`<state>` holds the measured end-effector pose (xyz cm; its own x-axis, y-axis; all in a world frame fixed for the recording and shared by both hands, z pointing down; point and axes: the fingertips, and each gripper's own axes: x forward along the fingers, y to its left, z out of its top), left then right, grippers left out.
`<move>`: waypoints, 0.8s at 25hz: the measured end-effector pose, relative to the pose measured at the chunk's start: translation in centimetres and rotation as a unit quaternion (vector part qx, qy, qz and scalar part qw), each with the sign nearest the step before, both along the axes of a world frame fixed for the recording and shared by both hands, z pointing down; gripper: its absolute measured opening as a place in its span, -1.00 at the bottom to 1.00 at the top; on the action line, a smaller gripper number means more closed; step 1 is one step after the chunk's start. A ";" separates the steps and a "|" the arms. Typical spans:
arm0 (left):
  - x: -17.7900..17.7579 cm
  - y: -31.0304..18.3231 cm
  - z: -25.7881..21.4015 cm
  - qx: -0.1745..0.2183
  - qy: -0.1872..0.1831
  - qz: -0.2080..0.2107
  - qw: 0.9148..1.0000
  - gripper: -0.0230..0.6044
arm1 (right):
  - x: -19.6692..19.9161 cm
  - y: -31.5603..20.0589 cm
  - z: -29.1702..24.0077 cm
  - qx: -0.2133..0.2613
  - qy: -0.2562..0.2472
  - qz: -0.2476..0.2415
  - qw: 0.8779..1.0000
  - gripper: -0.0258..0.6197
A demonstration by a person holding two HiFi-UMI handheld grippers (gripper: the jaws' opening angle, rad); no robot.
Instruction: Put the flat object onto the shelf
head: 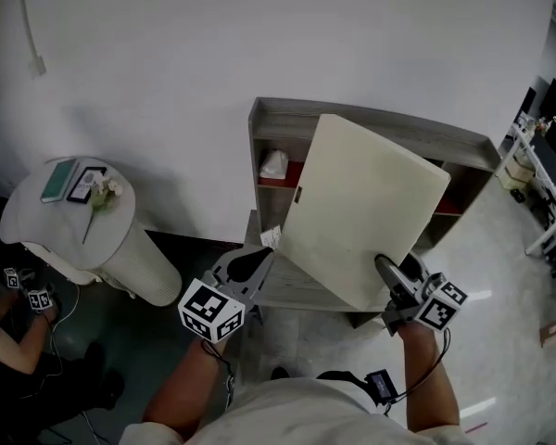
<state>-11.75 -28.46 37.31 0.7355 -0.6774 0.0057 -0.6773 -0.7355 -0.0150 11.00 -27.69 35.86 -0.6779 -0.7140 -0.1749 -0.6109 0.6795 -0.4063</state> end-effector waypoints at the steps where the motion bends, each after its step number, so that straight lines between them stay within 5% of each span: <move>1: -0.3 -0.3 0.0 0.001 -0.001 -0.001 1.000 -0.88 | -0.4 -0.4 -0.1 0.003 0.002 -0.003 1.000 -0.04; 20: -1.3 -10.4 -1.4 0.008 -0.011 -0.060 0.998 -0.88 | -2.3 -15.1 -4.7 0.043 0.025 -0.072 0.996 -0.04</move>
